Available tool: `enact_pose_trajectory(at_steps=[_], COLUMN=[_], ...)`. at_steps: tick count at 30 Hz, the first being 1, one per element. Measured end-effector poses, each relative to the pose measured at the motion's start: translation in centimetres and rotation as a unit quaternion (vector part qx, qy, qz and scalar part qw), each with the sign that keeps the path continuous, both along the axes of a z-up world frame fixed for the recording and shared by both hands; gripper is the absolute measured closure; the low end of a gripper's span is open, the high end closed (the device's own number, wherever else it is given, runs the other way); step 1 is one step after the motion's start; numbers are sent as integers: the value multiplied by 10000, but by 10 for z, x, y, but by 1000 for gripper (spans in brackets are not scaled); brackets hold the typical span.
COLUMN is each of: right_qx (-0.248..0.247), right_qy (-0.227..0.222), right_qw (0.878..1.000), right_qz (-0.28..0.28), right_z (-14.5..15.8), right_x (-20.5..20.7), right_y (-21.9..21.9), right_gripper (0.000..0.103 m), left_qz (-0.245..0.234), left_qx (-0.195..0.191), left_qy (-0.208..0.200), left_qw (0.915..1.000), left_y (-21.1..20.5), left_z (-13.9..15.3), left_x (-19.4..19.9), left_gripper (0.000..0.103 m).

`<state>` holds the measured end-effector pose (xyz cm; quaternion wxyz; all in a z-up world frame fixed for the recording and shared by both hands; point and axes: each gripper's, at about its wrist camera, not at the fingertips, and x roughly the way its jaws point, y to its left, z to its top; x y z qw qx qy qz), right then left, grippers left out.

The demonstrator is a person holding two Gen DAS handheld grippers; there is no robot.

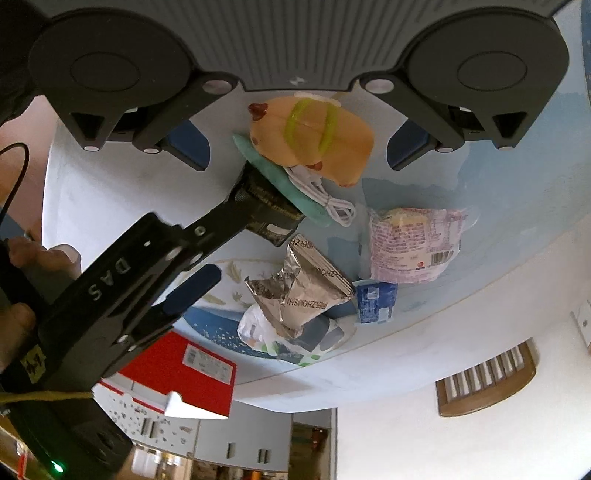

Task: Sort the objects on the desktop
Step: 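Grasp the orange squishy toy with the left tool while the right tool grasps the black snack packet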

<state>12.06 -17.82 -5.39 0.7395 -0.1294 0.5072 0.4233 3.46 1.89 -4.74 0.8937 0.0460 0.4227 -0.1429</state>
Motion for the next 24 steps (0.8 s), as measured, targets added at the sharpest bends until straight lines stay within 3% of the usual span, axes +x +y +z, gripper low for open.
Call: enact_pose_trajectory(at_steps=[3,17,24], right_qx=[-65,-363,-292], right_qy=[11,-45,-143], right_qw=[10000,9993,9995], right_qz=[12,-6,-61], right_z=[-5,-22,-20], right_x=[0,-5,-4], right_y=[5,21,22], right_gripper=[22,37,50], left_qz=[-20,6,-11], left_qx=[104,-124,-82], left_qy=[-22,-20,-36], left_qw=[9999,9999,10000], left_y=[0,8,7], left_z=[-6,-14,-17], left_x=[1,2,0], left_gripper=[0,1,17])
